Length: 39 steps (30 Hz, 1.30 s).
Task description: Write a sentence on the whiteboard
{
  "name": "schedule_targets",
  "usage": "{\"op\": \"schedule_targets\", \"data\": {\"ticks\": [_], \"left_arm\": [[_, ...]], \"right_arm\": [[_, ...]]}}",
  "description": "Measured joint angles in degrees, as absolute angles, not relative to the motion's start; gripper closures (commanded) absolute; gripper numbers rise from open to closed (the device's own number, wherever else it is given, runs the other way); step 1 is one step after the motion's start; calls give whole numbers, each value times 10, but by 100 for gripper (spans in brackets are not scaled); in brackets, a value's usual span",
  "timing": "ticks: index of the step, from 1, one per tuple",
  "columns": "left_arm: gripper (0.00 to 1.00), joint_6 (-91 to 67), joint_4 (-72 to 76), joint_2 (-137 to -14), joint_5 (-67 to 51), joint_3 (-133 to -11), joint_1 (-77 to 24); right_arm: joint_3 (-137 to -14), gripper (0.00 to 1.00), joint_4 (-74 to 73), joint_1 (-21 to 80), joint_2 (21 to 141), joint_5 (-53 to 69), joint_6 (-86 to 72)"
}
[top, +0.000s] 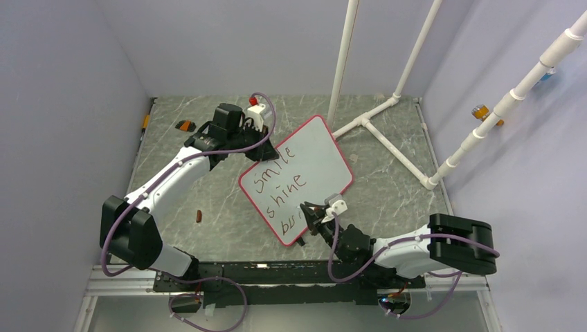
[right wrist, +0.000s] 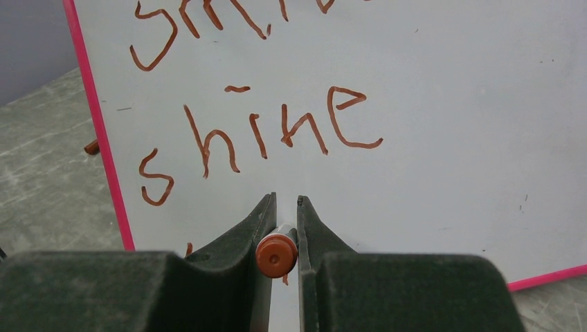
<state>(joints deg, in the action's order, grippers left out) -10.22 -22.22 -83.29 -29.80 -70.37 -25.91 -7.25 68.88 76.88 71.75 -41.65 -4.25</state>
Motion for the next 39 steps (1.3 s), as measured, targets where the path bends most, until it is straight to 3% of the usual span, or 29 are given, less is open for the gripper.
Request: {"op": "schedule_targets", "data": {"ticks": [8, 14, 19, 28, 39], "left_arm": [[100, -102, -238, -815, -276, -703, -256], [100, -102, -245, -801, -258, -699, -251], [100, -103, -246, -800, -255, -697, -251], [100, -107, -247, -784, -240, -685, -249], [100, -107, -247, -782, -236, -685, -248]], "right_arm": [[-72, 100, 635, 769, 645, -420, -43], [-123, 100, 475, 768, 553, -429, -67], [-139, 100, 426, 752, 501, -431, -122], [-138, 100, 375, 663, 529, -391, -256], [-137, 100, 382, 637, 604, -365, -325]]}}
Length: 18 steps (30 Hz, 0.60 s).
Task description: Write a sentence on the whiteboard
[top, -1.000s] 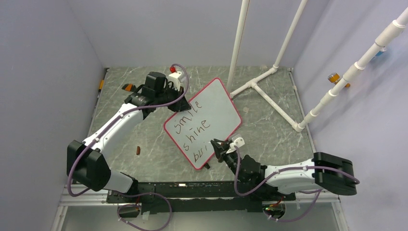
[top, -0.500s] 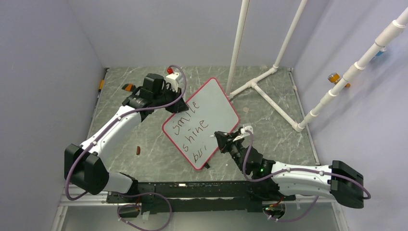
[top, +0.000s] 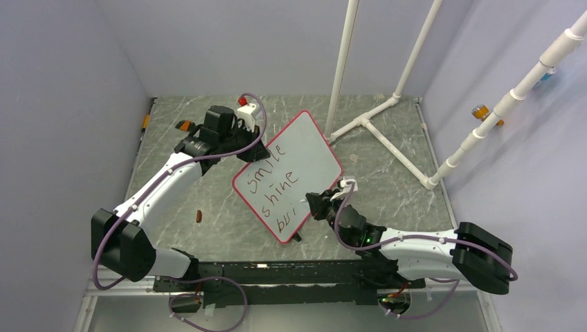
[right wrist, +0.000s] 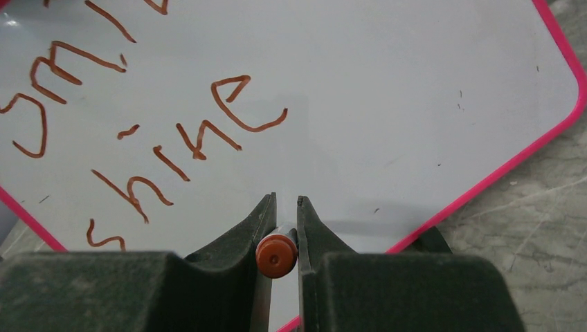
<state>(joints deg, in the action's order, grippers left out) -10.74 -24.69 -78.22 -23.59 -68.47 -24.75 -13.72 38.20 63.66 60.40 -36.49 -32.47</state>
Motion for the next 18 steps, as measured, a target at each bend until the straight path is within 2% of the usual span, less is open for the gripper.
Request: {"op": "schedule_targets", "data": {"ticks": [18], "left_arm": [[100, -107, -245, -782, -228, -684, -240]], "right_arm": [[-142, 100, 470, 617, 682, -347, -346]]}}
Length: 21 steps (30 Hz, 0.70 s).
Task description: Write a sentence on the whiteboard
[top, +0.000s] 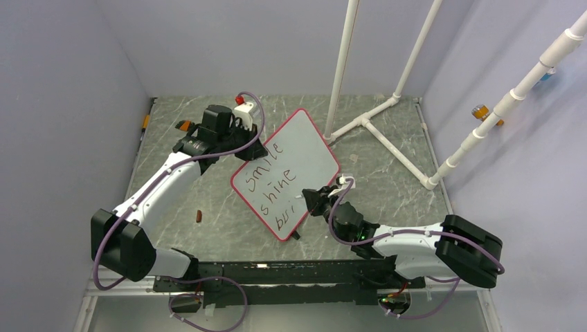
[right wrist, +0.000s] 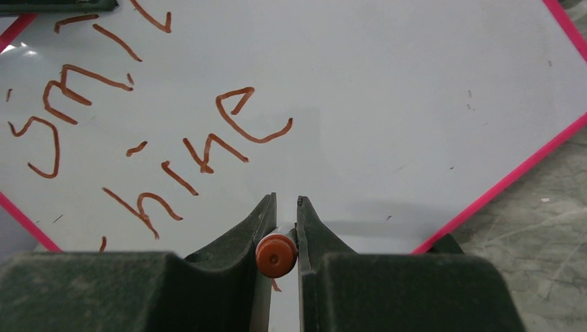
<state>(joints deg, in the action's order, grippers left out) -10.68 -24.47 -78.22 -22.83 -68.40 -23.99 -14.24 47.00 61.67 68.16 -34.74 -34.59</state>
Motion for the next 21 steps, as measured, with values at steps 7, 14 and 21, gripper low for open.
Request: {"op": "schedule_targets", "data": {"ticks": [7, 14, 21], "left_arm": [[100, -107, -245, -782, -228, -684, -239], [100, -106, -244, -782, -228, -684, -238], [100, -106, -245, -782, -228, -684, -237]], "right_arm": [[-144, 100, 473, 616, 682, -320, -359], [-144, 100, 470, 616, 685, -311, -391], [-141, 100, 462, 616, 683, -311, -413]]}}
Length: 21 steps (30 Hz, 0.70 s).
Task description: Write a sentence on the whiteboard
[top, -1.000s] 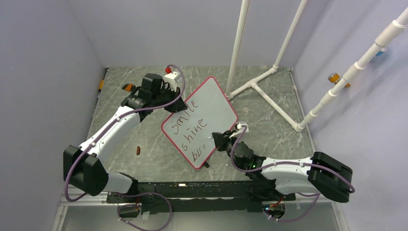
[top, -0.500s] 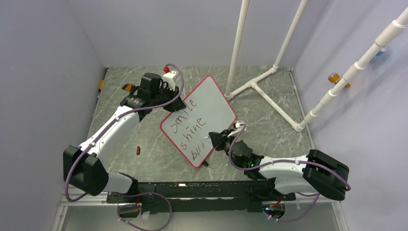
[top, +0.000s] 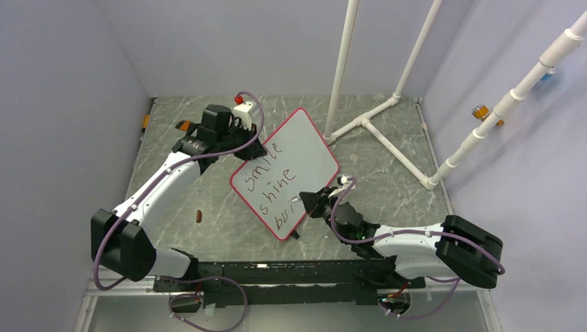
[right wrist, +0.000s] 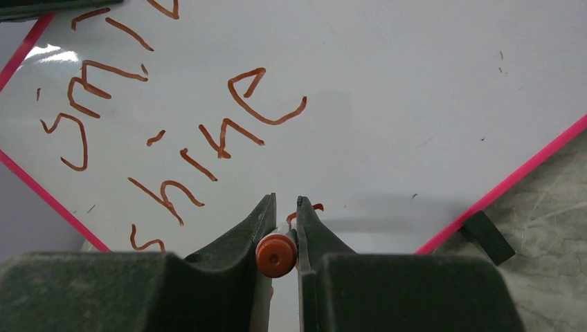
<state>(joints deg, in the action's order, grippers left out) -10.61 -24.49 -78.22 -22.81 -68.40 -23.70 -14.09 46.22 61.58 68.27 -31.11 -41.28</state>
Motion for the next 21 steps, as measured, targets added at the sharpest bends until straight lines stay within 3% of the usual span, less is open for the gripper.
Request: {"op": "schedule_targets", "data": {"ticks": [21], "left_arm": [[100, -107, -242, -782, -228, -684, -237]], "right_arm": [[-141, 100, 387, 616, 666, -359, -415]]}}
